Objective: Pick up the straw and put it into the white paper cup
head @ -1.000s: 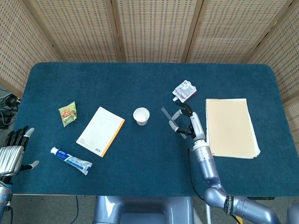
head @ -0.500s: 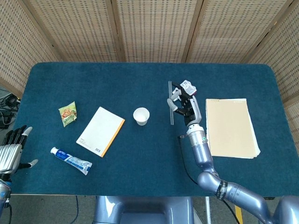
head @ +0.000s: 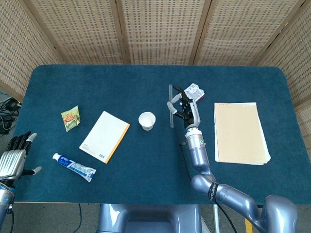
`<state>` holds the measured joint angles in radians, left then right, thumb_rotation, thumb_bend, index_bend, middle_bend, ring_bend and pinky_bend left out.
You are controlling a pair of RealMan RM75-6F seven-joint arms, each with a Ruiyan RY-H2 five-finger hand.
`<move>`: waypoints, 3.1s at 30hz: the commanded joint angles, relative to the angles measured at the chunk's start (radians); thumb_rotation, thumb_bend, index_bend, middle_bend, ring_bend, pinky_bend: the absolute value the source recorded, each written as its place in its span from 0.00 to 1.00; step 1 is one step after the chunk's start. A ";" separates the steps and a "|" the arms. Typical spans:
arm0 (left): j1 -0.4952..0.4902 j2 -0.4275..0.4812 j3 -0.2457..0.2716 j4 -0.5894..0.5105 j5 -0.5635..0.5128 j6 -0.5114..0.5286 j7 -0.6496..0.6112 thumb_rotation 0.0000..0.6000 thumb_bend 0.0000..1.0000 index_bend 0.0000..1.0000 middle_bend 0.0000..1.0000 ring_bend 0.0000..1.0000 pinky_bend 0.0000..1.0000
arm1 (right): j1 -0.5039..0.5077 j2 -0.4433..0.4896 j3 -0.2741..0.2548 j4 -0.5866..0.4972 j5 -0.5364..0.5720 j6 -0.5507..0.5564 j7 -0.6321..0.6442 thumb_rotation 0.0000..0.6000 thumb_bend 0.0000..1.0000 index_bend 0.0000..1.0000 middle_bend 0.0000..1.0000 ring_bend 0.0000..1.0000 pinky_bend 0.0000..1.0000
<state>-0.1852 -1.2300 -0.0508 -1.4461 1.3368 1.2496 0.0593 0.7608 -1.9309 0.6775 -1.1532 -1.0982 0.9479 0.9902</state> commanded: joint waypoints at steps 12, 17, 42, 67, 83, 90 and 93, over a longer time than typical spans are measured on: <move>-0.009 -0.005 -0.001 0.007 -0.017 -0.019 0.002 1.00 0.00 0.00 0.00 0.00 0.00 | 0.053 -0.042 -0.002 0.089 0.013 -0.016 0.055 1.00 0.48 0.66 0.24 0.00 0.00; -0.007 -0.003 -0.001 0.009 -0.019 -0.018 -0.002 1.00 0.00 0.00 0.00 0.00 0.00 | 0.075 -0.063 0.000 0.107 0.021 -0.017 0.054 1.00 0.48 0.66 0.24 0.00 0.00; -0.029 -0.020 -0.003 0.045 -0.046 -0.070 -0.014 1.00 0.00 0.00 0.00 0.00 0.00 | 0.317 -0.190 0.076 0.427 0.043 -0.118 0.183 1.00 0.48 0.66 0.24 0.00 0.00; -0.037 -0.022 0.000 0.057 -0.055 -0.094 -0.033 1.00 0.00 0.00 0.00 0.00 0.00 | 0.454 -0.266 0.071 0.631 0.046 -0.182 0.296 1.00 0.48 0.65 0.24 0.00 0.00; -0.046 -0.024 0.003 0.058 -0.061 -0.113 -0.029 1.00 0.00 0.00 0.00 0.00 0.00 | 0.488 -0.285 0.051 0.732 0.039 -0.217 0.376 1.00 0.48 0.65 0.23 0.00 0.00; -0.046 -0.023 0.004 0.056 -0.064 -0.115 -0.026 1.00 0.00 0.00 0.00 0.00 0.00 | 0.490 -0.296 0.043 0.748 0.043 -0.223 0.388 1.00 0.48 0.64 0.23 0.00 0.00; -0.046 -0.021 0.003 0.054 -0.067 -0.115 -0.028 1.00 0.00 0.00 0.00 0.00 0.00 | 0.494 -0.299 0.040 0.753 0.045 -0.230 0.389 1.00 0.48 0.64 0.23 0.00 0.00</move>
<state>-0.2311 -1.2516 -0.0473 -1.3915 1.2699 1.1345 0.0311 1.2544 -2.2289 0.7189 -0.4013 -1.0535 0.7185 1.3798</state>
